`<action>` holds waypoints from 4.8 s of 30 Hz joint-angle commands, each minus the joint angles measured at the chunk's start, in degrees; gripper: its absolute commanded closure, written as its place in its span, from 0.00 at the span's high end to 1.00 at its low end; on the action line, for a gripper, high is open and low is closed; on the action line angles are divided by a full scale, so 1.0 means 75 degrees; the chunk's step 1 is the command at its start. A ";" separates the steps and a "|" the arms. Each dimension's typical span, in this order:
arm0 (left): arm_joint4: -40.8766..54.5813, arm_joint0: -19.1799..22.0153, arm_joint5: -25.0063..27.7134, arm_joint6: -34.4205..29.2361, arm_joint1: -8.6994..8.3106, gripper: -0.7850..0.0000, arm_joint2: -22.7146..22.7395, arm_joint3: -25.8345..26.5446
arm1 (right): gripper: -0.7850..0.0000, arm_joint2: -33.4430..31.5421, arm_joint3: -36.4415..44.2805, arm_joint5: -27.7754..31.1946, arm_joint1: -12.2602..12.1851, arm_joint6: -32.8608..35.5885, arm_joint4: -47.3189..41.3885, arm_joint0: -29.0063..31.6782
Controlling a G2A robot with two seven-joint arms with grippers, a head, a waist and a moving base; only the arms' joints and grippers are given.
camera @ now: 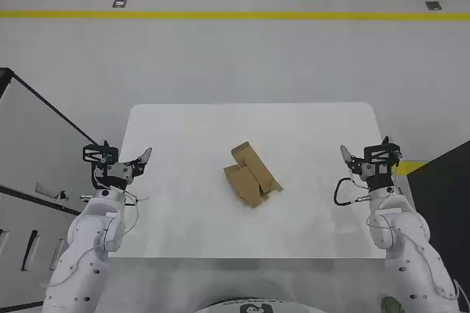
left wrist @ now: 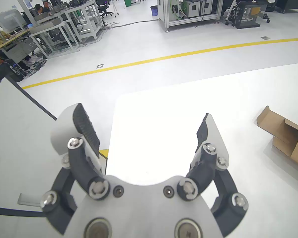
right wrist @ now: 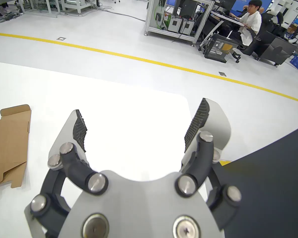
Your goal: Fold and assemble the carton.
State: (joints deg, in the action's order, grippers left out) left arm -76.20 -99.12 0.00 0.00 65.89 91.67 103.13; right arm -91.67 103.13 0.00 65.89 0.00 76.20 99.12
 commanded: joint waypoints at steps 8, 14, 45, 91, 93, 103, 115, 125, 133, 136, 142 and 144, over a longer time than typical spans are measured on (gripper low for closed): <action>0.0000 0.0000 0.0000 0.0000 0.0000 1.00 0.0000 0.0000 | 1.00 0.0000 0.0000 0.0000 0.0000 0.0000 0.0000 0.0000; 0.0000 0.0000 0.0000 0.0000 0.0000 1.00 0.0000 0.0000 | 1.00 -0.0045 0.0136 0.0686 -0.0026 -0.0448 0.0054 -0.0011; 0.0000 0.0000 0.0000 0.0000 0.0000 1.00 0.0000 0.0000 | 1.00 -0.0750 -0.0598 0.5095 -0.0326 -0.1937 0.0150 -0.0347; -0.2044 -0.0078 0.1212 -0.0568 0.0070 1.00 -0.2058 0.0793 | 1.00 -0.0691 -0.1360 0.5854 -0.0425 -0.2241 -0.0320 -0.0305; -0.2469 0.0035 0.1272 -0.0551 0.0081 1.00 -0.2327 0.0812 | 1.00 -0.0633 -0.1362 0.5831 -0.0418 -0.2187 -0.0462 -0.0316; -0.4507 0.0746 0.0440 -0.0512 0.0333 1.00 -0.4341 0.0143 | 1.00 -0.0531 -0.1419 0.5432 -0.0406 -0.1868 -0.0773 -0.0382; -0.5701 0.0800 0.0228 -0.0632 0.0321 1.00 -0.4534 -0.0103 | 1.00 -0.0532 -0.1398 0.5371 -0.0404 -0.1859 -0.0820 -0.0371; -0.7373 0.0934 -0.0298 -0.0618 0.0498 1.00 -0.5753 -0.0409 | 1.00 -0.0532 -0.1398 0.5371 -0.0404 -0.1859 -0.0820 -0.0371; -0.8033 0.1121 -0.0544 -0.1183 0.0630 1.00 -0.6202 -0.0672 | 1.00 -0.0532 -0.1398 0.5371 -0.0404 -0.1859 -0.0820 -0.0371; -0.8077 0.1129 -0.0535 -0.1176 0.0629 1.00 -0.6203 -0.0683 | 1.00 -0.0532 -0.1398 0.5371 -0.0404 -0.1859 -0.0820 -0.0371; -0.9232 0.1248 -0.0326 -0.1452 0.0710 1.00 -0.6729 -0.0913 | 1.00 -0.0532 -0.1398 0.5371 -0.0404 -0.1859 -0.0820 -0.0371; -0.9442 0.1334 -0.0416 -0.1662 0.0777 1.00 -0.6892 -0.1062 | 1.00 -0.0532 -0.1398 0.5371 -0.0404 -0.1859 -0.0820 -0.0371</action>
State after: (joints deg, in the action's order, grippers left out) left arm -146.17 -89.41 -2.73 -11.71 71.47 40.58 95.70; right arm -95.66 92.65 40.28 62.86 -13.95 70.06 96.34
